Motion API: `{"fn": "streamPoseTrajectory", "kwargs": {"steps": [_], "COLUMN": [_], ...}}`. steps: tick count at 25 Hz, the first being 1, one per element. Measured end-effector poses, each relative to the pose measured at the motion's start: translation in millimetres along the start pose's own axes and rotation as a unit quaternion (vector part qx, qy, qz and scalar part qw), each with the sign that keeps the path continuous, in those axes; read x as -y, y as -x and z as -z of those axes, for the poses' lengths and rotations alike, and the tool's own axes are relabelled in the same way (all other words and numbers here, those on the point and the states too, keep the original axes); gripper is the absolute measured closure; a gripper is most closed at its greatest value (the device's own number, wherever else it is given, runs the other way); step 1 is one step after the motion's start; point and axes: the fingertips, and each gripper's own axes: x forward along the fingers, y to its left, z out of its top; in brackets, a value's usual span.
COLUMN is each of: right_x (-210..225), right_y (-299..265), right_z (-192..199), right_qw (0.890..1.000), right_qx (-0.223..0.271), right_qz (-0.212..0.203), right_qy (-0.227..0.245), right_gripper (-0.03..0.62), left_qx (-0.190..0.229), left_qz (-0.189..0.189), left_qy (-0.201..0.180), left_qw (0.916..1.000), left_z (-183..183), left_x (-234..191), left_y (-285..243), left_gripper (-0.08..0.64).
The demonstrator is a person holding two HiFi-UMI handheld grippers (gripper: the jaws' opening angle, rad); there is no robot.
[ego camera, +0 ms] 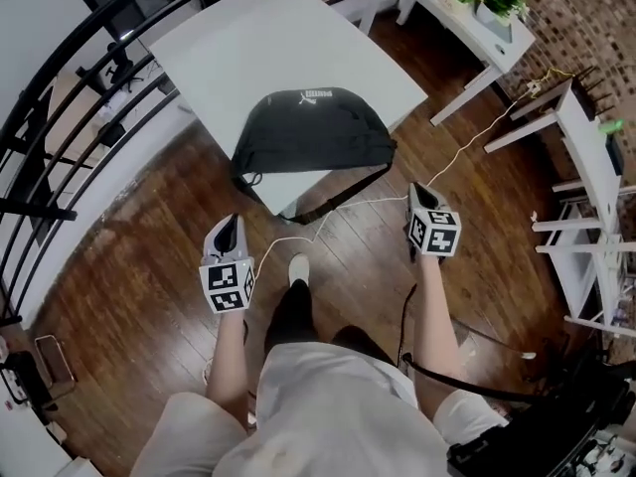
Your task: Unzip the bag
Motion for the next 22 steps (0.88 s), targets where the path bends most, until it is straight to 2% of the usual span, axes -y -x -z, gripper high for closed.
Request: {"fn": "streamPoseTrajectory", "kwargs": {"steps": [4,7,9,12,14,18,22], "right_x": [-19,-42,-54,-59,-62,-79,-103], "right_y": [107,210,283,390,449,538,591], "right_z": [-2,8,27,60,72,81,87], "right_qw": [0.993,0.976,0.965,0.954,0.948,0.942,0.936], "right_qx": [0.114,0.205,0.241,0.271,0.284,0.294,0.304], "right_qz": [-0.016,-0.069,-0.101,-0.128,-0.143,-0.161,-0.174], "right_qy": [-0.017,-0.013,-0.004,-0.008,-0.020,-0.009,0.010], "right_gripper": [0.601,0.601,0.601,0.601,0.601,0.601,0.601], "left_qx": [0.060,0.128,0.167,0.201,0.208,0.223,0.282], "left_qz": [0.006,0.021,0.033,0.055,0.061,0.067,0.090], "left_qy": [-0.021,-0.047,-0.062,-0.075,-0.078,-0.062,-0.061], "left_qw": [0.9980,0.9905,0.9834,0.9752,0.9731,0.9706,0.9533], "left_z": [-14,-40,-52,-50,-48,-49,-67], "left_x": [55,125,182,267,308,351,380], "left_y": [66,135,195,290,343,424,479], "left_gripper": [0.543,0.543,0.543,0.543,0.543,0.543,0.543]}}
